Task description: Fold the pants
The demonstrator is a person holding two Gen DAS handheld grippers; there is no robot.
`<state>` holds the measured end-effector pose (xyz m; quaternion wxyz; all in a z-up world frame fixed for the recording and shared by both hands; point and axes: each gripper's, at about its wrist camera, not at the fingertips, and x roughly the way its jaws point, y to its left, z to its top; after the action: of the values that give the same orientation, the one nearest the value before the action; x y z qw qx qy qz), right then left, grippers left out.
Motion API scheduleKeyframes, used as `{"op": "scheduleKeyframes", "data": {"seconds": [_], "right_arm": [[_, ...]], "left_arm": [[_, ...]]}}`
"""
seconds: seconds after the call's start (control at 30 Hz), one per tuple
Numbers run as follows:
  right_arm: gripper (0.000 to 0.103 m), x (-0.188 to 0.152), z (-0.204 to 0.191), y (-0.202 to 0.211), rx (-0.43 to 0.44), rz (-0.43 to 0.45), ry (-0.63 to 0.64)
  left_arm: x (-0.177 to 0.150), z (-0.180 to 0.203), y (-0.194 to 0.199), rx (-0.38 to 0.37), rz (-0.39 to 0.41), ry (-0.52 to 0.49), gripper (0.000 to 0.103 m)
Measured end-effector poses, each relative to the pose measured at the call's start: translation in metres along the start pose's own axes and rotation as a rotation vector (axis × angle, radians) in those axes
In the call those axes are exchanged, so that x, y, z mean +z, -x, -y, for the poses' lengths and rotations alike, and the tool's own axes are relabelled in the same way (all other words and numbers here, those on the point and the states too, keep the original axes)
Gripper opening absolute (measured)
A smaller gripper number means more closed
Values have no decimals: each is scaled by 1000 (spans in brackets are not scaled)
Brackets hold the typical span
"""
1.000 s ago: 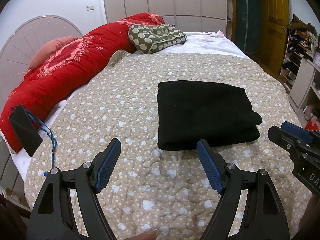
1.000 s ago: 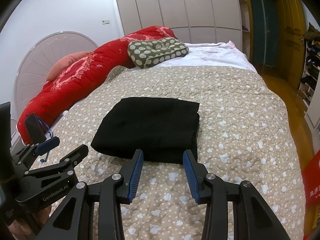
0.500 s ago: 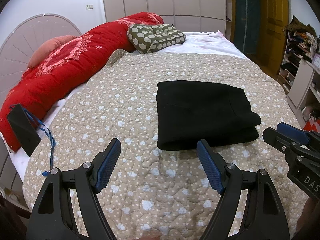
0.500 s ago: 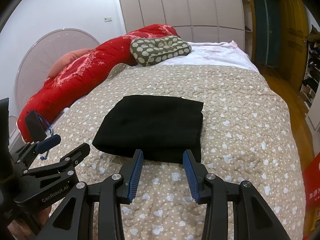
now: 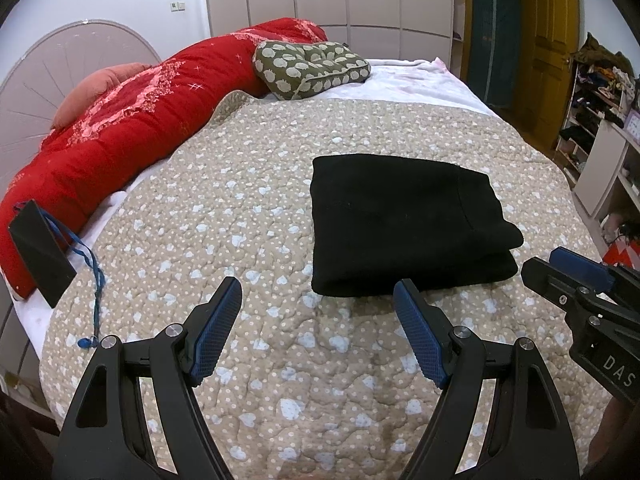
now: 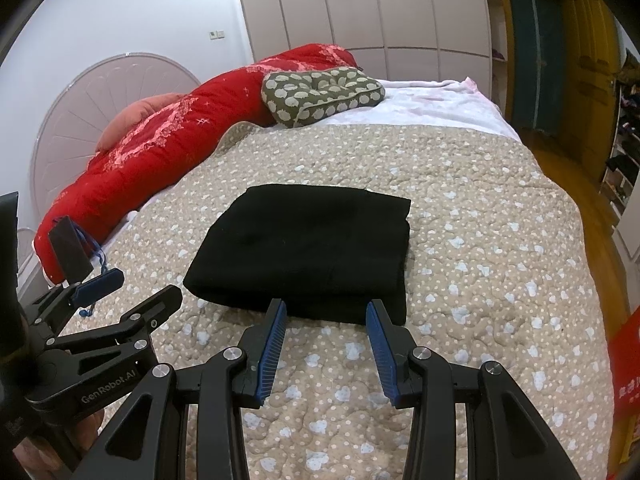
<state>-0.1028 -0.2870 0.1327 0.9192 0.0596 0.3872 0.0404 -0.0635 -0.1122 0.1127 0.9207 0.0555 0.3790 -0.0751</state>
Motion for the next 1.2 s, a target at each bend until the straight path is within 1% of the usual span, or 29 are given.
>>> {"op": "scheduleKeyframes", "data": {"seconds": [1.2], "right_arm": [[40,-4,5,-7,-2,-20,-11]], "left_arm": [[-4,-1,-9,-19,-24,4,79]]}}
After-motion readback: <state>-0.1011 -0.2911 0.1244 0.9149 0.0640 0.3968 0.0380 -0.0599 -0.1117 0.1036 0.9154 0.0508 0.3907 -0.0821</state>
